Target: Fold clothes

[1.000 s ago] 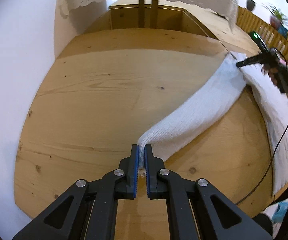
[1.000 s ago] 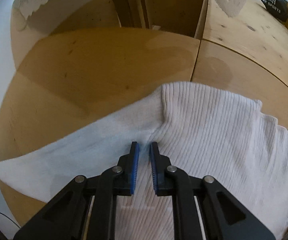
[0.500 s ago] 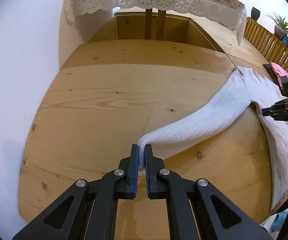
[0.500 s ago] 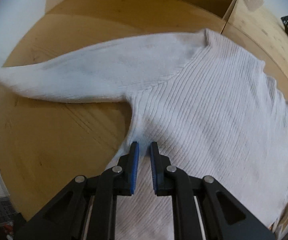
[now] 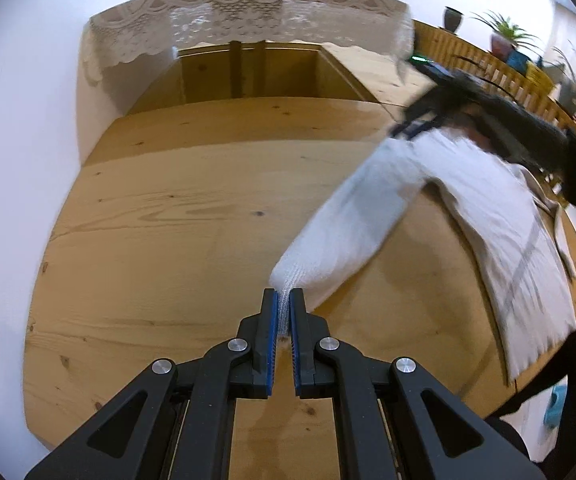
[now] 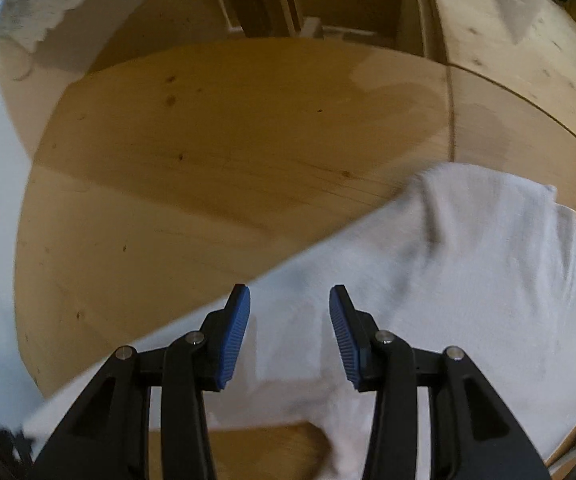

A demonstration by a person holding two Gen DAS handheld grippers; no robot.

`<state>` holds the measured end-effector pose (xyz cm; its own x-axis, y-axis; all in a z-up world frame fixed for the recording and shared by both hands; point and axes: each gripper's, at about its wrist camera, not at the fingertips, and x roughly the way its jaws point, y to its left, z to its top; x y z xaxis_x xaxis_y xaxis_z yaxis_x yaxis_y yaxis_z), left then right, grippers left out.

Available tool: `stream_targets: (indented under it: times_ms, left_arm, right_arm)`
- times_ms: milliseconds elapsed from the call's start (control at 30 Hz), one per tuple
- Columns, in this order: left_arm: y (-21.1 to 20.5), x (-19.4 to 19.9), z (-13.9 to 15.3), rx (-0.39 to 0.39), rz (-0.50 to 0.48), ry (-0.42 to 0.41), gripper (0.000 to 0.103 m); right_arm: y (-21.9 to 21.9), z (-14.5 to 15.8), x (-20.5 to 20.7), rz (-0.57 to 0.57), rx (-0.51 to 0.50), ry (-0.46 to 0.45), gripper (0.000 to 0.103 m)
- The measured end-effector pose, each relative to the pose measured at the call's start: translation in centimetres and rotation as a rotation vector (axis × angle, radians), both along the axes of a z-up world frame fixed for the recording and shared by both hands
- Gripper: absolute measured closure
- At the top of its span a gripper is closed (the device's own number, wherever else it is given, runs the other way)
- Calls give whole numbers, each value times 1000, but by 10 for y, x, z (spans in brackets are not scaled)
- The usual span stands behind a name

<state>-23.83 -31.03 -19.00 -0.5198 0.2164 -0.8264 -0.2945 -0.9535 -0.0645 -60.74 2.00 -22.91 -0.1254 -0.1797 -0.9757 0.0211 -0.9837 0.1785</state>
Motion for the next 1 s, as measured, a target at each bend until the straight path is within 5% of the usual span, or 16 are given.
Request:
stream_targets:
  times_ms: [200,400,567,800,900,1000]
  left_arm:
    - [2,4,-5,0,-33,3,98]
    - [-2,4,-5,24,-32,13,98]
    - [8,9,-4,25,-65,9,98]
    - [20,11,-6,10,-84,7,98]
    - [20,12,-6,5,-80,7,98]
    - [20,15,-3,20,-68,8,98]
  right_arm:
    - [-20,-25,-13,-40,58,-116,62]
    - [-40,-28,-13,17,178,-93,63]
    - [-19,-30,-21,-138,8,-204,65]
    - [-39,-34,-21,-50,126,-163,64]
    - [-56,-35,-14,54,214,-120,69]
    - [-53,-34,-15,60,244,-100,96]
